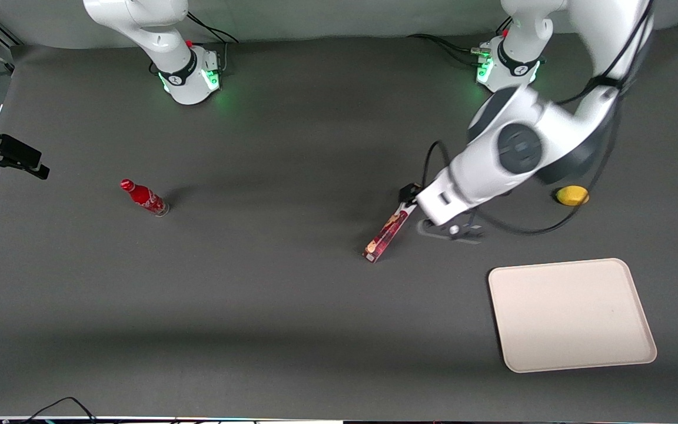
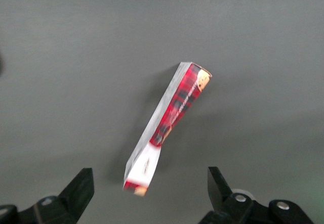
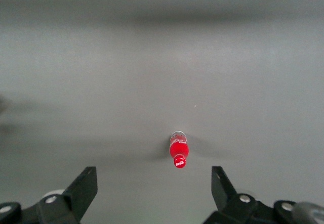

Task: Place red cookie box on tray
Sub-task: 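Close the left gripper on the cookie box end and lift it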

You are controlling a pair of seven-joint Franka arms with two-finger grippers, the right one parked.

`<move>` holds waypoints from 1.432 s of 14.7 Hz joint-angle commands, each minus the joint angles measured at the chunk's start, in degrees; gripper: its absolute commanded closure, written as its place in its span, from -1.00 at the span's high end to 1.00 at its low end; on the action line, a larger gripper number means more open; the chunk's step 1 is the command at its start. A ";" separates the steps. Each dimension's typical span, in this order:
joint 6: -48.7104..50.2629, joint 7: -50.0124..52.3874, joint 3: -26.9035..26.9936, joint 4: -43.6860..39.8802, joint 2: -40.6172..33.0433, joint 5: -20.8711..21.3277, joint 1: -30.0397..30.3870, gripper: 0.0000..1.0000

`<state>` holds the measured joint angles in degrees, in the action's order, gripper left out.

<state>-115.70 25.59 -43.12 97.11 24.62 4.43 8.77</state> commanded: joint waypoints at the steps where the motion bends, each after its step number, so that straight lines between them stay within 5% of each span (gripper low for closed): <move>1: -7.16 6.21 -0.47 0.18 10.16 10.65 -3.57 1.00; 7: -16.47 12.47 -0.47 6.40 16.33 20.53 -5.25 1.00; 8: -17.97 13.69 -0.39 7.29 16.51 21.58 -5.25 0.72; 10: -18.68 18.33 -0.30 7.30 18.17 23.68 -5.25 -0.64; 11: -18.95 20.27 -0.30 7.21 18.44 24.22 -5.16 -1.00; 19: -17.11 20.82 -0.47 4.93 16.00 23.35 -1.39 -1.00; 21: -12.56 20.73 -0.82 3.18 12.49 19.59 -0.16 -1.00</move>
<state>-133.43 45.02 -43.10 101.94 42.58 27.28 6.64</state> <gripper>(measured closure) 0.930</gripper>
